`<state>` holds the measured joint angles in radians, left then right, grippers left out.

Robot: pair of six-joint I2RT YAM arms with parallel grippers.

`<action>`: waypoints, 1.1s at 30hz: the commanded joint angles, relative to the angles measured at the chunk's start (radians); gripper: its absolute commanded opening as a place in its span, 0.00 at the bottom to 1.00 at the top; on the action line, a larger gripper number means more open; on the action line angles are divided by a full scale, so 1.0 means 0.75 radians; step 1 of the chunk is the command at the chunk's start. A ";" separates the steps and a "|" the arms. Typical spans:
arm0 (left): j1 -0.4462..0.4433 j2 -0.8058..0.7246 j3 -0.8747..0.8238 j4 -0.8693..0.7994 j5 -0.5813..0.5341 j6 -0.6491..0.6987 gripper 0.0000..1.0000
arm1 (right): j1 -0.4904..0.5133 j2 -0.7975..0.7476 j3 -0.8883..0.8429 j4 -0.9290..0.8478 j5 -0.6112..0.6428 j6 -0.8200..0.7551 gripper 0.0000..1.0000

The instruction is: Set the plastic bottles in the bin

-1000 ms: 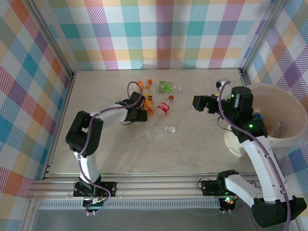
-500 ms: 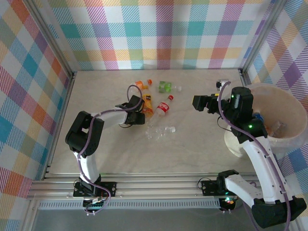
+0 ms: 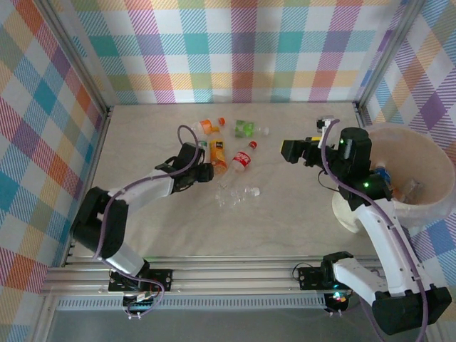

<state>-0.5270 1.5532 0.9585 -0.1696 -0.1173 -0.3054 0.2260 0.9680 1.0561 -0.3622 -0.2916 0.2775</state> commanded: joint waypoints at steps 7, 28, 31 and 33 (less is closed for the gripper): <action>-0.203 -0.303 0.028 0.145 0.023 0.160 0.49 | 0.005 0.104 0.028 0.097 -0.256 0.104 1.00; -0.504 -0.197 0.393 0.154 0.230 0.366 0.48 | 0.172 0.301 0.135 0.243 -0.621 0.254 1.00; -0.516 -0.180 0.398 0.179 0.249 0.374 0.48 | 0.179 0.295 0.109 0.322 -0.617 0.288 1.00; -0.520 -0.174 0.399 0.191 0.261 0.375 0.48 | 0.179 0.282 0.076 0.413 -0.611 0.323 0.98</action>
<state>-0.8963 1.4147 1.2247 -0.0650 0.0441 -0.0578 0.3527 1.1885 1.1271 -0.1928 -0.7277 0.4740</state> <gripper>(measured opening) 0.582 0.990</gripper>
